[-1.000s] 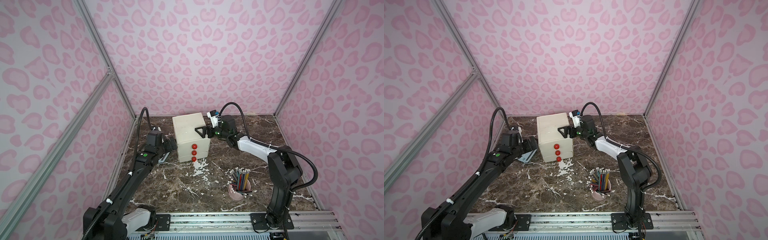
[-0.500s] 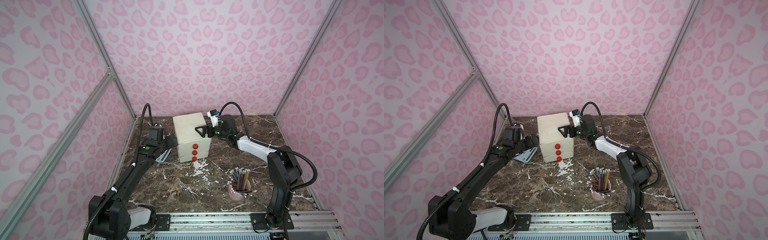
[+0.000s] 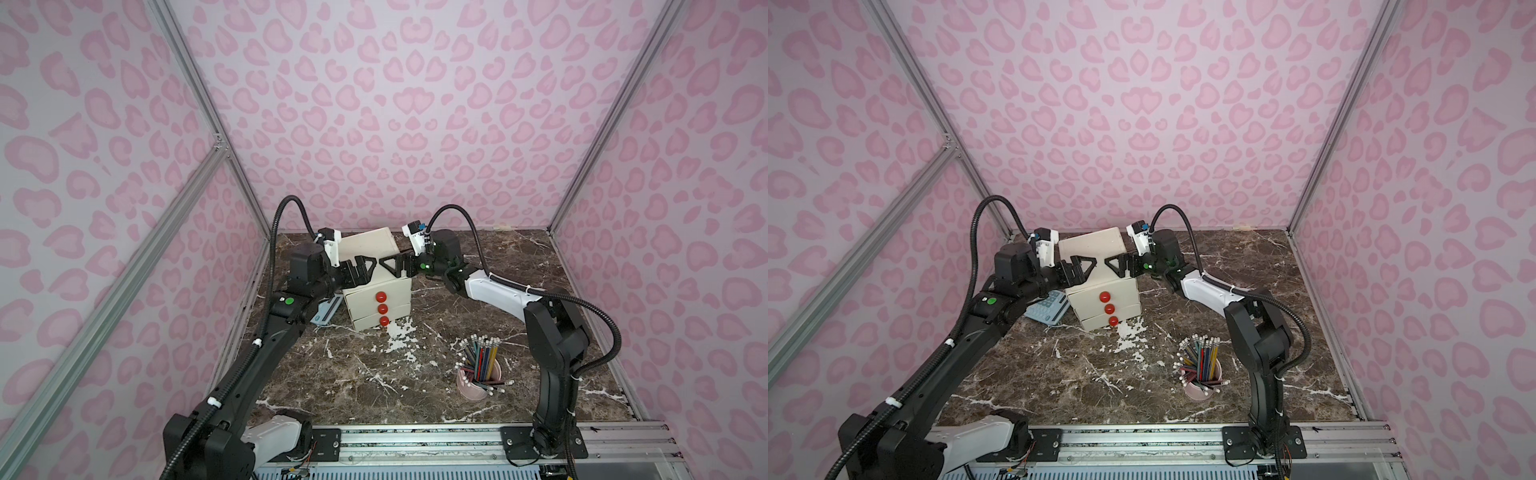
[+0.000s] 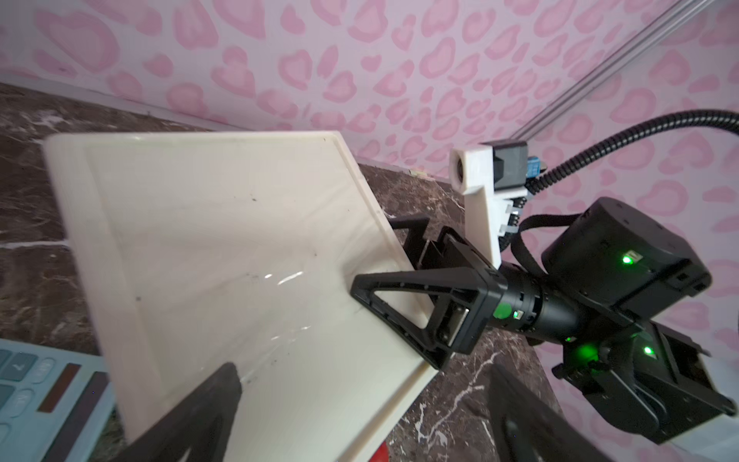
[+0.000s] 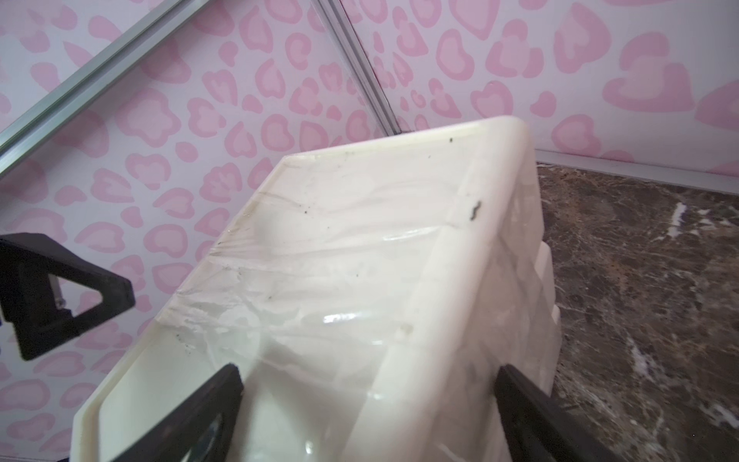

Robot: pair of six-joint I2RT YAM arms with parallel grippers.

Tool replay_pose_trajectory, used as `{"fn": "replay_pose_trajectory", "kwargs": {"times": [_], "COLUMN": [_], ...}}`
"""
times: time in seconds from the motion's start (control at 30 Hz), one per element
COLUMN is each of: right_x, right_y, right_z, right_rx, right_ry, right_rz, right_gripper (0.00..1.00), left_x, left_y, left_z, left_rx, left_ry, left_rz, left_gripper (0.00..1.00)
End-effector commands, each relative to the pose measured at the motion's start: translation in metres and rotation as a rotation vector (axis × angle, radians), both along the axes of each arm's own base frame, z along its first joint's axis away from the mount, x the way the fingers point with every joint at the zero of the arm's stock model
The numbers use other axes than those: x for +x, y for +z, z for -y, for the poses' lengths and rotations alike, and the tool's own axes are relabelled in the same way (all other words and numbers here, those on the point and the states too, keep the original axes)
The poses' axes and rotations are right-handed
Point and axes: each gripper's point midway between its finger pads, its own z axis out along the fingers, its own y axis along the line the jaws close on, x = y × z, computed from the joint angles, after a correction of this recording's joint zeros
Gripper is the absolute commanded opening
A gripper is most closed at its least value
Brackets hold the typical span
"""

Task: Take the sponge out of the drawer
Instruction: Move the distractor to the center of the board.

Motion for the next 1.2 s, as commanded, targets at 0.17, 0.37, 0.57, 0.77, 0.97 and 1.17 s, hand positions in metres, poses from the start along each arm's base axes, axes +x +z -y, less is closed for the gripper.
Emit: {"fn": "replay_pose_trajectory", "kwargs": {"times": [0.17,0.37,0.57,0.77,0.97,1.17], "right_x": [-0.033,-0.032,-0.037,-0.042,-0.053,-0.052], "right_y": [-0.071,-0.07,-0.086,-0.084,-0.075,-0.08], "right_z": [0.016,0.016,0.02,0.017,-0.022,-0.048], "right_rx": [-0.2,-0.201,-0.222,-0.208,-0.181,-0.174], "right_ry": [0.033,0.028,0.029,0.045,0.128,0.156], "right_rz": [-0.18,-0.174,-0.203,-0.205,-0.182,-0.186], "right_gripper": [0.99,0.99,0.99,0.99,0.99,0.99], "left_x": [0.015,0.012,-0.005,0.004,0.036,0.06], "left_y": [-0.037,-0.049,-0.03,-0.049,-0.05,-0.059], "left_z": [-0.017,-0.039,-0.053,-0.029,-0.026,-0.015], "left_rx": [0.102,0.196,0.233,0.152,0.045,0.021], "left_ry": [0.08,0.163,0.194,0.102,0.043,-0.021], "left_rz": [-0.099,-0.145,-0.096,-0.147,-0.15,-0.169], "left_gripper": [0.97,0.99,0.97,0.97,0.99,0.94]}}
